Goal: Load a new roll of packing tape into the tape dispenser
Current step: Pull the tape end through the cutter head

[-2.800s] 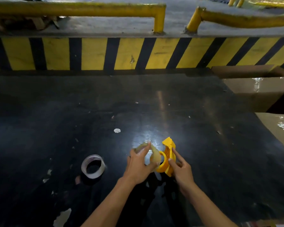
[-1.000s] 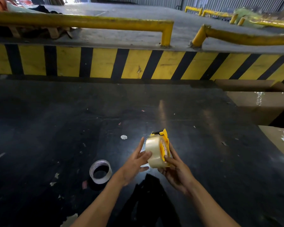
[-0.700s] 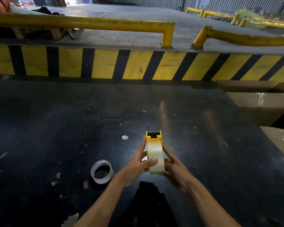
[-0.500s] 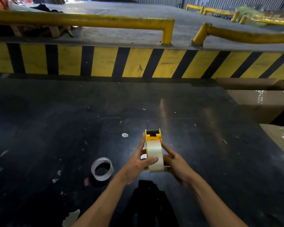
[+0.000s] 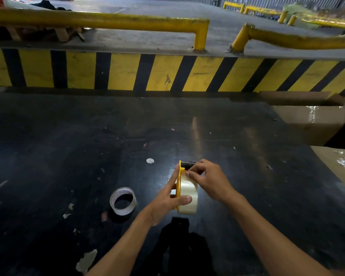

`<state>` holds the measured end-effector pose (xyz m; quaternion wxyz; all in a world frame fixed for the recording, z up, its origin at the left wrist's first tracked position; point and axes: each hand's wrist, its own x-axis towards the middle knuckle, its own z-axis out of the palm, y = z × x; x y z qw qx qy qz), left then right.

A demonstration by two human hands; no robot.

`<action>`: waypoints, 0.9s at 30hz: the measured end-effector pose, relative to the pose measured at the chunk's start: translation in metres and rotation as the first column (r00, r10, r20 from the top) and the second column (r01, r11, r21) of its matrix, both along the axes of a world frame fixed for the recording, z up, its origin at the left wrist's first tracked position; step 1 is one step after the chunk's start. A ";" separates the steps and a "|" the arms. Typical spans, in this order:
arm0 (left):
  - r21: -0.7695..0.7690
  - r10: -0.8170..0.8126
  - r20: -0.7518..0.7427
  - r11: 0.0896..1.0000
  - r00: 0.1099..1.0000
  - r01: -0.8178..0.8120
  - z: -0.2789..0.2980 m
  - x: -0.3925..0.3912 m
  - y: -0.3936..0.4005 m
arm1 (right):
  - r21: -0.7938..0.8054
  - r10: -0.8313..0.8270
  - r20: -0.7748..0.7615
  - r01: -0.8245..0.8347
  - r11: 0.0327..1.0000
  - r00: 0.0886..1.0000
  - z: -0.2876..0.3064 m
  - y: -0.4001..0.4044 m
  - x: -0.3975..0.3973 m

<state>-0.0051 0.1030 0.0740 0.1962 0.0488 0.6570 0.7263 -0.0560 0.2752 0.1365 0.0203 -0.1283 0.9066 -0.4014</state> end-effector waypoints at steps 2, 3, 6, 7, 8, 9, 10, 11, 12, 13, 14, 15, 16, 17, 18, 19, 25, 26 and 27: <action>0.025 -0.002 0.029 1.000 1.000 0.002 -0.001 0.001 0.003 | 0.043 -0.021 -0.065 0.024 0.999 0.998 -0.005 -0.005 0.001; 0.036 0.006 0.042 0.999 0.999 -0.007 -0.001 0.001 0.005 | 0.056 -0.030 -0.088 0.035 0.998 0.996 -0.008 -0.008 0.001; 0.004 0.047 0.036 0.999 0.998 -0.047 0.001 0.002 0.010 | 0.067 -0.031 -0.129 0.040 0.997 0.991 -0.013 -0.011 0.003; -0.014 0.057 0.023 0.998 0.998 -0.057 0.002 0.002 0.010 | 0.063 -0.038 -0.134 0.046 0.997 0.990 -0.013 -0.010 0.003; -0.031 0.060 0.000 0.998 0.998 -0.060 0.003 0.003 0.011 | 0.062 -0.050 -0.136 0.059 0.996 0.990 -0.012 -0.009 0.003; -0.046 0.055 -0.027 0.997 0.998 -0.056 0.004 0.004 0.012 | 0.066 -0.066 -0.140 0.076 0.995 0.988 -0.011 -0.007 0.001; -0.060 0.038 -0.054 0.997 0.998 -0.041 0.006 0.005 0.013 | 0.069 -0.088 -0.149 0.100 0.993 0.985 -0.009 -0.005 -0.002; -0.067 0.011 -0.074 0.998 0.997 -0.016 0.007 0.006 0.013 | 0.070 -0.117 -0.155 0.129 0.989 0.981 -0.008 -0.003 -0.006; -0.067 -0.020 -0.087 0.998 0.996 0.014 0.008 0.007 0.014 | 0.065 -0.150 -0.157 0.161 0.985 0.976 -0.005 0.000 -0.011; -0.060 -0.047 -0.094 0.997 0.994 0.042 0.008 0.007 0.014 | 0.052 -0.186 -0.150 0.196 0.979 0.971 -0.001 0.002 -0.017; -0.052 -0.068 -0.099 0.997 0.993 0.063 0.009 0.008 0.015 | 0.032 -0.221 -0.139 0.228 0.973 0.965 0.003 0.005 -0.022; -0.044 -0.081 -0.102 0.996 0.991 0.077 0.010 0.008 0.016 | 0.009 -0.253 -0.121 0.256 0.967 0.960 0.007 0.007 -0.027; -0.037 -0.086 -0.109 0.996 0.990 0.082 0.010 0.009 0.016 | -0.010 -0.278 -0.097 0.279 0.960 0.956 0.012 0.010 -0.031; -0.030 -0.081 -0.114 0.996 0.990 0.079 0.010 0.010 0.017 | -0.025 -0.294 -0.066 0.293 0.956 0.953 0.016 0.011 -0.035; -0.022 -0.071 -0.120 0.997 0.990 0.069 0.010 0.010 0.017 | -0.034 -0.300 -0.032 0.299 0.954 0.953 0.020 0.013 -0.037; -0.014 -0.056 -0.124 0.998 0.991 0.054 0.009 0.011 0.018 | -0.039 -0.296 -0.006 0.296 0.955 0.955 0.022 0.013 -0.038; -0.005 0.008 -0.144 1.000 0.990 -0.009 0.010 0.013 0.018 | -0.099 -0.358 0.088 0.365 0.926 0.930 0.023 0.014 -0.033; -0.011 0.005 -0.153 1.000 0.988 -0.007 0.010 0.013 0.017 | -0.109 -0.369 0.106 0.380 0.919 0.923 0.021 0.014 -0.032; -0.021 -0.003 -0.164 1.000 0.986 -0.001 0.010 0.013 0.016 | -0.114 -0.379 0.120 0.392 0.913 0.918 0.020 0.015 -0.031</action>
